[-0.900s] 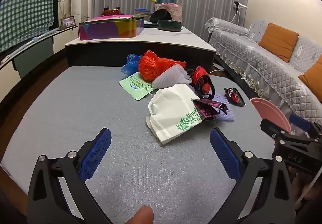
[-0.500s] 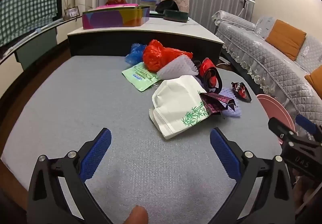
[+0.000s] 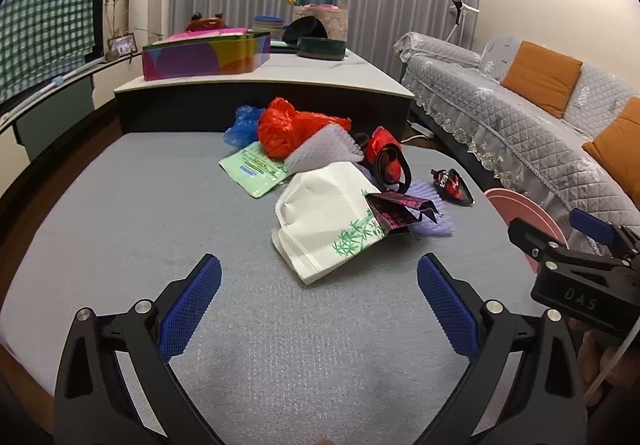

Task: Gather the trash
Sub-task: 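Move both grippers open toward the trash pile on the table, then grasp the white bamboo-print paper bag with left gripper while right grasps red-black wrapper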

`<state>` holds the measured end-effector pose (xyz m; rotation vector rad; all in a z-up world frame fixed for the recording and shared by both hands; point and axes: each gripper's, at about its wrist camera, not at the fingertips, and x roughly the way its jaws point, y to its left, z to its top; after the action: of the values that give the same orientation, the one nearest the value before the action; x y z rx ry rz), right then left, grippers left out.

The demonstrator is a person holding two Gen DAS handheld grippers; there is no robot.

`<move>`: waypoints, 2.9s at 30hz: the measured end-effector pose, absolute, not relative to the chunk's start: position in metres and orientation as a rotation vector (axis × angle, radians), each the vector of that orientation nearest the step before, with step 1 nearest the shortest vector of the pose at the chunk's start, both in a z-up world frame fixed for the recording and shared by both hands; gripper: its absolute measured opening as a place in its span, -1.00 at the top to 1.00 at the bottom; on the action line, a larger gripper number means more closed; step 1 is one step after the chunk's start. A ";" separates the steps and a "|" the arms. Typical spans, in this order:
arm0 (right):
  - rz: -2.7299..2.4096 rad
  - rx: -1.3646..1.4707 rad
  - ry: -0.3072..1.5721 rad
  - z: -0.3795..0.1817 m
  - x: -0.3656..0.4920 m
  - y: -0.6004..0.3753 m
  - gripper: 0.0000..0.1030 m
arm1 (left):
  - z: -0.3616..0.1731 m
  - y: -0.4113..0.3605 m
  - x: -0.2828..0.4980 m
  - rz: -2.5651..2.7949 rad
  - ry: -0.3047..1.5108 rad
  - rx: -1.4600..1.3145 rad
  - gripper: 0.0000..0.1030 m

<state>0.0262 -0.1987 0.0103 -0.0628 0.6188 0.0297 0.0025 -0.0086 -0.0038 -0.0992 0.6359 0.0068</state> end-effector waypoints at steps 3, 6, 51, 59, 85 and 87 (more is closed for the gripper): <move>0.027 -0.070 0.606 0.011 0.025 -0.198 -0.78 | -0.003 -0.005 0.002 0.017 0.633 -0.112 -0.85; 0.017 -0.068 0.594 0.012 0.024 -0.198 -0.76 | -0.006 -0.003 0.004 0.018 0.645 -0.122 -0.85; 0.024 -0.072 0.564 0.014 0.021 -0.194 -0.75 | -0.003 -0.004 -0.003 0.038 0.570 -0.125 -0.83; 0.050 -0.069 0.574 0.015 0.022 -0.193 -0.69 | -0.003 0.002 -0.002 0.057 0.586 -0.129 -0.63; 0.091 0.084 0.684 0.002 0.162 -0.260 -0.44 | -0.024 0.009 0.098 0.054 0.676 -0.225 -0.73; 0.093 0.060 0.698 -0.005 0.172 -0.257 -0.52 | -0.030 0.012 0.108 0.055 0.695 -0.259 -0.74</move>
<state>0.1723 -0.2573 -0.0049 0.0599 0.6982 0.0932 0.1082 0.0119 -0.0297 -0.2589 0.6949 0.0549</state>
